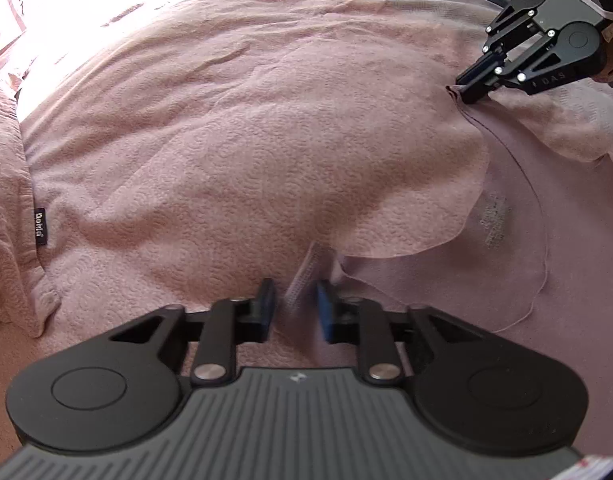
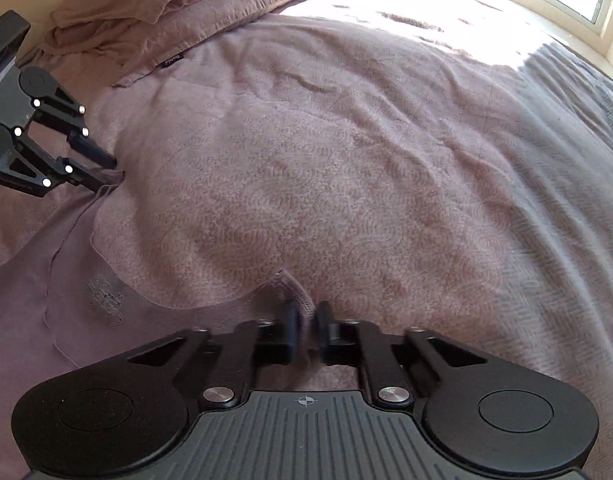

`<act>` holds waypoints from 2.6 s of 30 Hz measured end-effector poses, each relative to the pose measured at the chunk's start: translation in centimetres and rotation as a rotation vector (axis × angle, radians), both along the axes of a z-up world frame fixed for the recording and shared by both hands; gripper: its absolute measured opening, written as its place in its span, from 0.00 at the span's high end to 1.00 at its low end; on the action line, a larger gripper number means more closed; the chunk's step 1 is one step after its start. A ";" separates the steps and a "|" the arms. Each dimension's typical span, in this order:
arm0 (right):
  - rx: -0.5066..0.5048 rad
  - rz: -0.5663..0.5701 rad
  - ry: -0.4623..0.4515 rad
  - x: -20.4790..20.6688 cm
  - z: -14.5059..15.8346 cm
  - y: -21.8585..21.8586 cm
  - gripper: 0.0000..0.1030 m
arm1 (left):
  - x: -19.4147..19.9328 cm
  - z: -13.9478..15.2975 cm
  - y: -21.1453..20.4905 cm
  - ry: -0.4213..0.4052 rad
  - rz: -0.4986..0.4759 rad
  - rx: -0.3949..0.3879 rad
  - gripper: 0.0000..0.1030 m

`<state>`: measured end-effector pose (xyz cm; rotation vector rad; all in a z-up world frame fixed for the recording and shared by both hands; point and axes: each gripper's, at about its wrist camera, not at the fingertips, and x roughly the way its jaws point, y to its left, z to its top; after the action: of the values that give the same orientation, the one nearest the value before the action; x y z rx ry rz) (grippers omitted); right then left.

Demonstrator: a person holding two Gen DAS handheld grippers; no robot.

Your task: Organize objects

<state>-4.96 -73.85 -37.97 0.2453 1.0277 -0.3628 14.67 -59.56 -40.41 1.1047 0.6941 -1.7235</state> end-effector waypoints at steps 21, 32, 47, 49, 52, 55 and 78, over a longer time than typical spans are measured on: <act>-0.167 0.074 -0.036 -19.6 13.8 34.8 1.00 | -8.9 15.0 31.5 0.241 0.311 -0.081 0.98; 0.126 -0.115 0.155 -26.7 5.8 40.4 0.75 | -14.7 7.1 43.5 0.287 0.565 0.175 0.82; 0.872 -1.093 -0.399 -31.0 -0.6 34.2 0.75 | -10.9 4.7 44.7 0.818 1.203 0.089 0.65; 0.892 -1.129 -0.401 -30.8 -1.6 33.8 0.75 | -11.0 4.0 44.5 0.817 1.222 0.097 0.65; 0.870 -1.149 -0.427 -30.9 -2.1 33.2 1.00 | -11.1 3.1 44.1 0.810 1.239 0.108 0.76; 0.765 -1.087 -0.477 -31.1 -0.1 33.0 1.00 | -11.4 3.1 44.5 0.804 1.228 0.089 1.00; 0.714 -1.012 -0.376 -31.6 1.2 35.4 1.00 | -11.6 2.7 46.2 0.859 1.310 0.059 0.80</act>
<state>-36.54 -38.46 -36.78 1.4468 0.5528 -0.8086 3.10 -13.32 -37.70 -0.2461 1.5302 -0.8887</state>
